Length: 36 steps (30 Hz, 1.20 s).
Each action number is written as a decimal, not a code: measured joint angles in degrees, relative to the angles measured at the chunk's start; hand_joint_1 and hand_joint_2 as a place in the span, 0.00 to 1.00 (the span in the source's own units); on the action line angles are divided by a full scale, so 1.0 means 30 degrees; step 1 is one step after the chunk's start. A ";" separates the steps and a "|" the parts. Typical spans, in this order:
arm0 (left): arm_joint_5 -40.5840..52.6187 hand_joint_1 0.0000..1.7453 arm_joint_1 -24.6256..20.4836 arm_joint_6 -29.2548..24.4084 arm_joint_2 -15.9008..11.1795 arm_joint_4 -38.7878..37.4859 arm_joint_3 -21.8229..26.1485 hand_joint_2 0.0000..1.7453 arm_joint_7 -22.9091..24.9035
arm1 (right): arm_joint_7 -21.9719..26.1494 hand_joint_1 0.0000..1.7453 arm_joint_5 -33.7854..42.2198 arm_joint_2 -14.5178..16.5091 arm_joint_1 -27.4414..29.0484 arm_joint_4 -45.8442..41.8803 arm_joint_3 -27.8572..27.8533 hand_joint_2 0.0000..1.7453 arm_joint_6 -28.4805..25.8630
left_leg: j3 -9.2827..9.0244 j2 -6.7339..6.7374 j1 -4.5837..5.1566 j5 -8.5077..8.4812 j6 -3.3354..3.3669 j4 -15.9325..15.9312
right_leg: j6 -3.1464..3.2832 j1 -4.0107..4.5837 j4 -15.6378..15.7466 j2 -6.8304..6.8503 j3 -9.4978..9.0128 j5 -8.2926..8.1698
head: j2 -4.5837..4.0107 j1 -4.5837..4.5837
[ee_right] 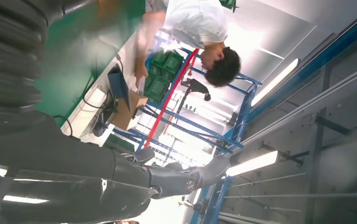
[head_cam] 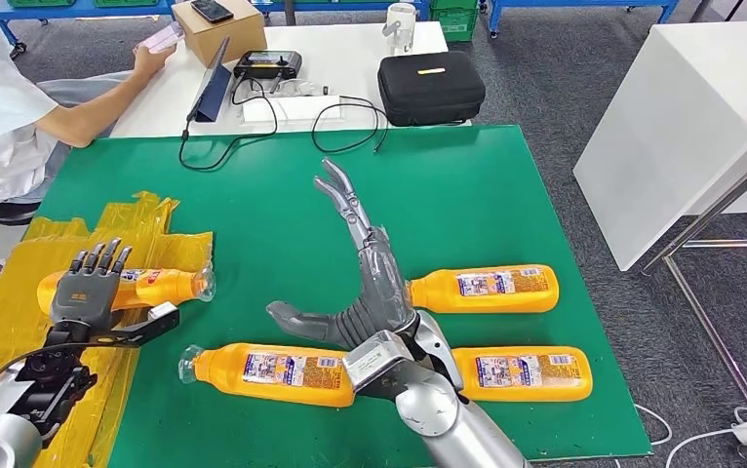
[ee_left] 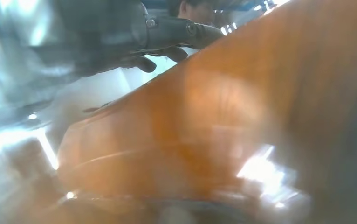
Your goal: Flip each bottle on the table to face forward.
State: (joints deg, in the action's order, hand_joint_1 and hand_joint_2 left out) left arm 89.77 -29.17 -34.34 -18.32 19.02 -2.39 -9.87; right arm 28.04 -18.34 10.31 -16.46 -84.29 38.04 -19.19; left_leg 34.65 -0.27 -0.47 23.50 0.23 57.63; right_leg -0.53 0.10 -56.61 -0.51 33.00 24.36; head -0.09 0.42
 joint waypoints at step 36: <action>-0.7575 0.00 -0.0379 -0.0961 0.1208 0.1734 0.4730 1.00 -0.7898 | -0.0534 0.00 -0.1202 0.0084 0.0054 0.1053 -0.0359 1.00 0.0344 | 0.0234 0.0008 0.0001 -0.0025 0.0011 0.0018 | -0.0003 -0.0005 0.0001 0.0000 0.0228 -0.0004 | 0.0002 -0.0002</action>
State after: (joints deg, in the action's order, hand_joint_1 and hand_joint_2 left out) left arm 67.04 -30.31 -37.22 -14.70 24.22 11.80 -33.57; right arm 26.44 -21.94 10.56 -16.30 -81.13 36.96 -18.16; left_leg 35.35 -0.24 -0.46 23.42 0.26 57.69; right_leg -0.54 0.08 -56.61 -0.51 33.68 24.34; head -0.09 0.42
